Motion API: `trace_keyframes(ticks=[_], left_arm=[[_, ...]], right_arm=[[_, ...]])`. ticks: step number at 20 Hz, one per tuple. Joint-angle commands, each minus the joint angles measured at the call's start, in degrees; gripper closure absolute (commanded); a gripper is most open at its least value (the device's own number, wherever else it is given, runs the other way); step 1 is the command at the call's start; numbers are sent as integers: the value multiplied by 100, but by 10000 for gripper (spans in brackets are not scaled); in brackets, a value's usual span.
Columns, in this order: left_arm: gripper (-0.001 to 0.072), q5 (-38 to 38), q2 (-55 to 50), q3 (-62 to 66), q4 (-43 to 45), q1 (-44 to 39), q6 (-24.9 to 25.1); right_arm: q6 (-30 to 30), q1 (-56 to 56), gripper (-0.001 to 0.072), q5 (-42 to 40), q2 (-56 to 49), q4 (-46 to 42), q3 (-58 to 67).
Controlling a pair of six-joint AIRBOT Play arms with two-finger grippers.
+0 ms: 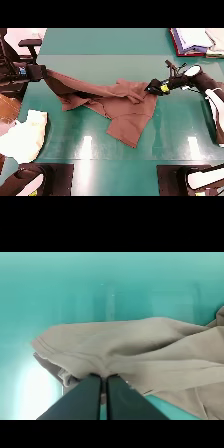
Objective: Fold the shirts.
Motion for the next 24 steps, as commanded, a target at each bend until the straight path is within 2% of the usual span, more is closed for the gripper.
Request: trace_keyframes(ticks=[1,3,5,6,7,9,12,14,19,24], left_arm=[[681,-66,0,7,-74,4,-2],[681,-105,0,7,-74,4,11],[680,-105,0,7,-74,4,13],[681,-101,0,7,-74,4,13],[680,-98,0,7,-74,4,13],[680,-63,13,15,-72,4,35],[681,72,146,393,-70,4,168],[681,50,271,1032,-70,4,350],[681,-195,678,3038,-184,4,356],[682,-326,962,4603,-1003,4,330]], right_arm=[[7,188,271,-450,-85,63,2],[26,188,295,-549,-85,57,2],[26,188,539,-601,-79,59,2],[24,188,633,-605,-76,63,4],[20,188,692,-588,-70,55,44],[20,188,693,-529,103,33,199],[22,173,694,-514,890,-299,693],[22,175,693,-341,1593,-752,1231],[87,175,694,420,3230,-1897,2918],[570,175,695,837,4409,-2811,4087]])
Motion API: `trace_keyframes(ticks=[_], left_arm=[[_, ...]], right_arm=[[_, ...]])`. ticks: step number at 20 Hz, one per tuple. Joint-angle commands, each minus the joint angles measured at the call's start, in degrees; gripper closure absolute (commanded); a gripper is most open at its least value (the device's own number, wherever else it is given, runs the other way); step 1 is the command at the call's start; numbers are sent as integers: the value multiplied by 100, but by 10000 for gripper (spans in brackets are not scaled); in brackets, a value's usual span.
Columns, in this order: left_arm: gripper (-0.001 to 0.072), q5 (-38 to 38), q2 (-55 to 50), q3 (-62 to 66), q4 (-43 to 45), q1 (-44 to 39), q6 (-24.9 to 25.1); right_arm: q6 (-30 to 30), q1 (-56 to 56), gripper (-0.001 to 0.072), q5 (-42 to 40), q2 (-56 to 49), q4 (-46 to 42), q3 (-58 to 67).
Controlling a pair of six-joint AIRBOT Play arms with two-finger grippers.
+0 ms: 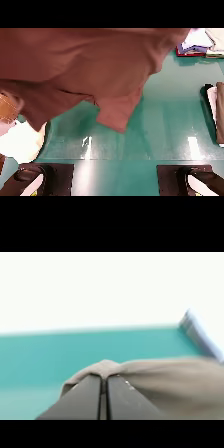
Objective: Fold the shirts.
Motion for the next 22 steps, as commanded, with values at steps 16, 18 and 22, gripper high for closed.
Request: trace_keyframes(ticks=[16,18,22], left_arm=[[681,-1095,-754,-1537,-866,4,-175],[681,-584,-1285,-2479,-861,7,-179],[681,960,-2612,-3185,-833,7,131]], right_arm=[[437,-4,698,87,-1453,-787,743],[433,-2,698,201,-2004,-745,4],[422,-2,695,280,-3209,-743,-361]])
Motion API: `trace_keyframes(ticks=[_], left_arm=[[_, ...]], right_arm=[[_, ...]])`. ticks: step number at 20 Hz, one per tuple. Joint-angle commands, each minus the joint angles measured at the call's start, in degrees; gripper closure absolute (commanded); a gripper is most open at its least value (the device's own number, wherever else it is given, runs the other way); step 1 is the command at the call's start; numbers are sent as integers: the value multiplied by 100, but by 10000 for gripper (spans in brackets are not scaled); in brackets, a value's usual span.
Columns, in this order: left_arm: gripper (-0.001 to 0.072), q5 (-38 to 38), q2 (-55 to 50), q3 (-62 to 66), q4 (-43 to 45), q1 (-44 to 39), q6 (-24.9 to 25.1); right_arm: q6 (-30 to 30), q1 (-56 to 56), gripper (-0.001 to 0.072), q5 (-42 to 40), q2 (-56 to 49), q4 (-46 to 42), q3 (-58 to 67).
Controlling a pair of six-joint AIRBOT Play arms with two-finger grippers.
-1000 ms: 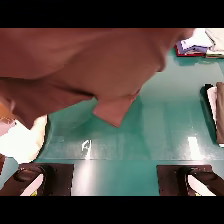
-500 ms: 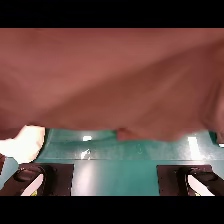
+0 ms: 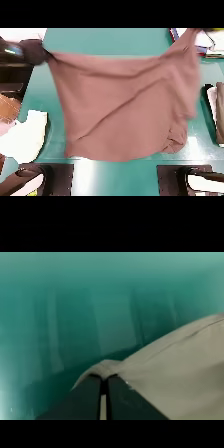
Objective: Fold the shirts.
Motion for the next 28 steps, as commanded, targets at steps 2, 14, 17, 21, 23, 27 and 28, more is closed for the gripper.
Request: trace_keyframes(ticks=[2,14,17,21,23,27,28], left_arm=[[681,1508,-1353,-422,42,4,393],[208,181,-1740,713,723,271,505],[208,-1246,-1268,455,723,861,874],[208,-1543,-208,-1429,531,1449,822],[208,-1547,284,-2520,437,1462,745],[208,-1486,745,-4000,308,1462,632],[208,-1412,761,-4207,323,1462,619]], right_arm=[[-26,-2,693,0,-1191,275,-83],[-297,-212,332,573,-1735,1355,616],[-769,-507,333,994,-1010,2072,-564],[-1062,-741,332,887,192,2734,-2542],[-1078,-737,332,778,702,2841,-3305],[-1078,-693,330,691,1322,2879,-4068],[-1078,-693,330,691,1427,2879,-4157]])
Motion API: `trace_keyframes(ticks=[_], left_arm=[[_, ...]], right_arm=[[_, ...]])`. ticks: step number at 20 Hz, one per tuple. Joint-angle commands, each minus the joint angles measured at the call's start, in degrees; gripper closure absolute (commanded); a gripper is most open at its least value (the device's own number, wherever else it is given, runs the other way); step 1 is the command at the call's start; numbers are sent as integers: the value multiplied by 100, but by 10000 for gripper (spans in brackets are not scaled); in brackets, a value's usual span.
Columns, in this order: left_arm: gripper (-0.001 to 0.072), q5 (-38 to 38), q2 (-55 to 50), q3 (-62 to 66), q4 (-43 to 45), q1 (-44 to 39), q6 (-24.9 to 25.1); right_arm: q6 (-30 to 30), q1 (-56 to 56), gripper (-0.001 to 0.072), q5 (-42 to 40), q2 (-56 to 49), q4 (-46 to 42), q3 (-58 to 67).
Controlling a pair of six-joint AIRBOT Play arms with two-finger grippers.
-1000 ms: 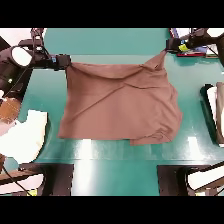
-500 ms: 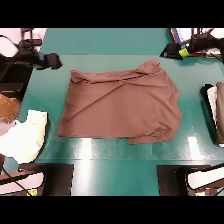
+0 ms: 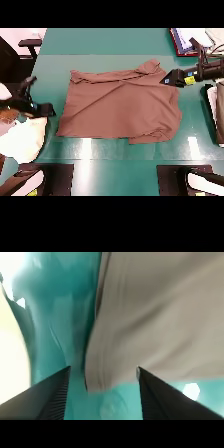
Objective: Fold the shirts.
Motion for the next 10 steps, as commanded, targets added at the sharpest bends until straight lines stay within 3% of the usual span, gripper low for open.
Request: trace_keyframes(ticks=[1,5,10], left_arm=[[208,105,275,-1038,-55,44,-87],[208,404,273,-1405,-170,44,-179],[210,1097,273,-1917,-1001,44,-170]], right_arm=[[-42,-4,329,-42,538,125,-614],[-42,-4,329,-55,793,122,-695],[-37,-2,329,-118,876,125,-693]])
